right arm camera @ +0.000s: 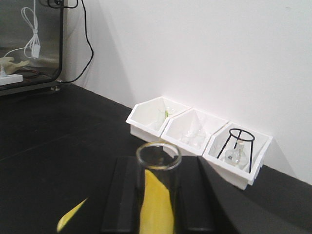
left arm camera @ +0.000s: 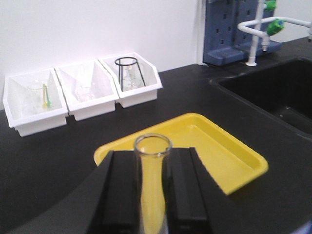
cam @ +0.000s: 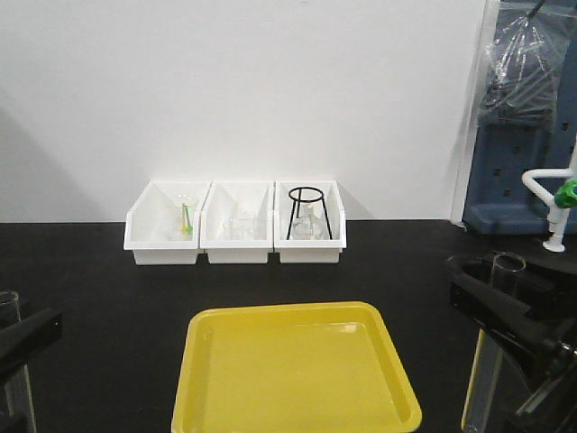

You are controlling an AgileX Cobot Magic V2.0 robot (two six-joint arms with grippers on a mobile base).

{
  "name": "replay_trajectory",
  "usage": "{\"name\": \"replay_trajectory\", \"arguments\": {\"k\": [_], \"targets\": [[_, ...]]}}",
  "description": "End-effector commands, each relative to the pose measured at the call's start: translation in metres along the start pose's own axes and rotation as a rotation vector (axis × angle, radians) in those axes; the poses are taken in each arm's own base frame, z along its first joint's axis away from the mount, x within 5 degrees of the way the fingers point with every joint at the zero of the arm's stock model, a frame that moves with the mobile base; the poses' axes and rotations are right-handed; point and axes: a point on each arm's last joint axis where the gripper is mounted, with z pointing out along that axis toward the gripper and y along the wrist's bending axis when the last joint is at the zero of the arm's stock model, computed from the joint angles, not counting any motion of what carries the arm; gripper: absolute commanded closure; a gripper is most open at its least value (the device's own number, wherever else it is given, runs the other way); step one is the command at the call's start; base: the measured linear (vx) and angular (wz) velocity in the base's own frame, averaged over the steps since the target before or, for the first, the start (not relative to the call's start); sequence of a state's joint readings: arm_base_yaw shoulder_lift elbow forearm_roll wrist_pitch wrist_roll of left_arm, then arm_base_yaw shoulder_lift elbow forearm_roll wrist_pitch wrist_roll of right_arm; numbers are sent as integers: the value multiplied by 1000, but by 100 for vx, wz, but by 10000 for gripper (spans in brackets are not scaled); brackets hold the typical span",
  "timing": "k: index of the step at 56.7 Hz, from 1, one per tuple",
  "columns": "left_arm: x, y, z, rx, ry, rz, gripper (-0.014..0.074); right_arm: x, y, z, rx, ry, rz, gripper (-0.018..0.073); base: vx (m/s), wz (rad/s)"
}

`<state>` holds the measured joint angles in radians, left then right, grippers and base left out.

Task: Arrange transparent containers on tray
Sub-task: 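Lower the left gripper's tube into the yellow tray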

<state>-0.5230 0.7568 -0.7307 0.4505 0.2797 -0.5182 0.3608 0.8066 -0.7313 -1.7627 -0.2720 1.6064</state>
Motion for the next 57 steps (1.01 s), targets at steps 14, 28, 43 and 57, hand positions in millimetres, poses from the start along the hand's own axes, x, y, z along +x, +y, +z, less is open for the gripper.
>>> {"name": "replay_trajectory", "arguments": {"k": [14, 28, 43, 57], "targets": [[-15, -5, -3, 44, -95, 8, 603, -12, -3, -3, 28, -39, -7, 571, 39, 7], [-15, -5, -3, 44, -95, 8, 603, -12, -3, -3, 29, -39, -7, 572, 27, 0], [-15, -5, -3, 44, -95, 8, 603, -12, -3, -3, 29, -39, -7, 571, 11, -2], [-15, -5, -3, 44, -95, 8, 603, -12, -3, -3, 29, -39, -7, 571, 3, -1]]}}
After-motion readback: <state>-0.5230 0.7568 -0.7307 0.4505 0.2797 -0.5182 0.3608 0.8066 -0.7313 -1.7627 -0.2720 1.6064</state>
